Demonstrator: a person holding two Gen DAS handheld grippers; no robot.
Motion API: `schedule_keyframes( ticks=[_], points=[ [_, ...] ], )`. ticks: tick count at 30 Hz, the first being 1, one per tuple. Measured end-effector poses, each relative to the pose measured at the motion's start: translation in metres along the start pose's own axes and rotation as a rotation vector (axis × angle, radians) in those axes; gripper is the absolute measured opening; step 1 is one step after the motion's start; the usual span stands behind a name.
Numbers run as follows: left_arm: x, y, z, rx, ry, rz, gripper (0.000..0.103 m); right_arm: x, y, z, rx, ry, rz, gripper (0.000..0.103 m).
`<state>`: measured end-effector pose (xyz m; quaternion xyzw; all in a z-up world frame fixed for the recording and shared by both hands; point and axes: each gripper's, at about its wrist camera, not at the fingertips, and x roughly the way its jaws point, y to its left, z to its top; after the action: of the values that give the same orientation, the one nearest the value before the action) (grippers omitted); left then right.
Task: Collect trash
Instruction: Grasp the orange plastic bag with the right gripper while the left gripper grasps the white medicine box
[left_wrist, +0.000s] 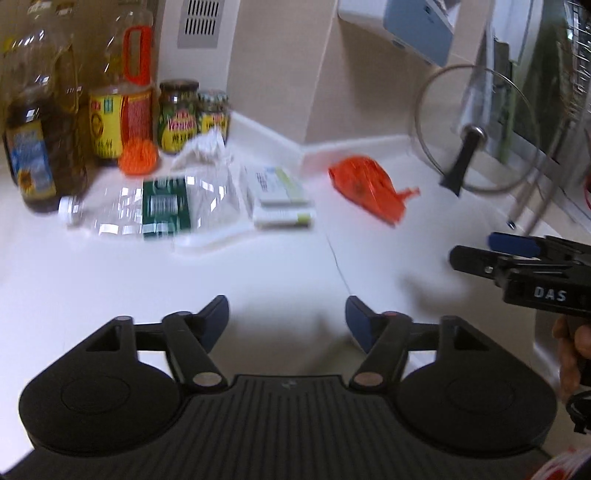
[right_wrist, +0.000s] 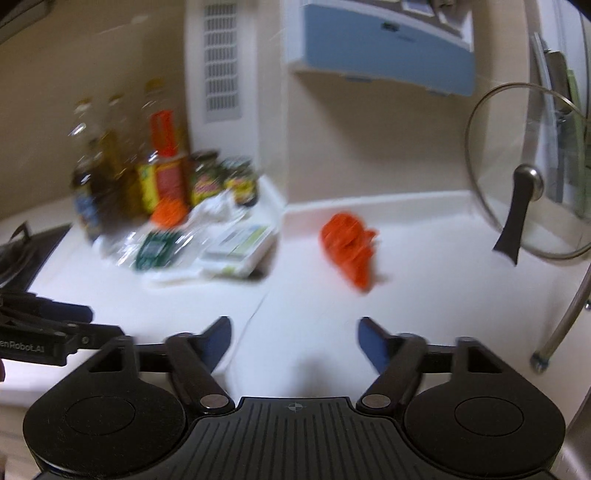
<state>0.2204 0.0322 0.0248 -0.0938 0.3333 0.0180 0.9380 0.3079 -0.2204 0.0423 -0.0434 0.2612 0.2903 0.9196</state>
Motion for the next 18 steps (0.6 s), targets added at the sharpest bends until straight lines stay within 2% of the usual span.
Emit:
schedule_keyframes(
  ticks=[5,13,18],
  points=[
    [0.038,-0.005,0.04,-0.012,-0.023,0.041,0.087,0.036,-0.03,0.029,0.005,-0.002,-0.001,0.079],
    [0.096,-0.013,0.082,-0.006,-0.023,0.089,0.089,0.104,-0.063,0.057,-0.008,0.029,0.019,0.08],
    [0.119,-0.013,0.09,0.0,-0.005,0.116,0.089,0.15,-0.073,0.063,-0.008,0.098,0.054,0.08]
  ],
)
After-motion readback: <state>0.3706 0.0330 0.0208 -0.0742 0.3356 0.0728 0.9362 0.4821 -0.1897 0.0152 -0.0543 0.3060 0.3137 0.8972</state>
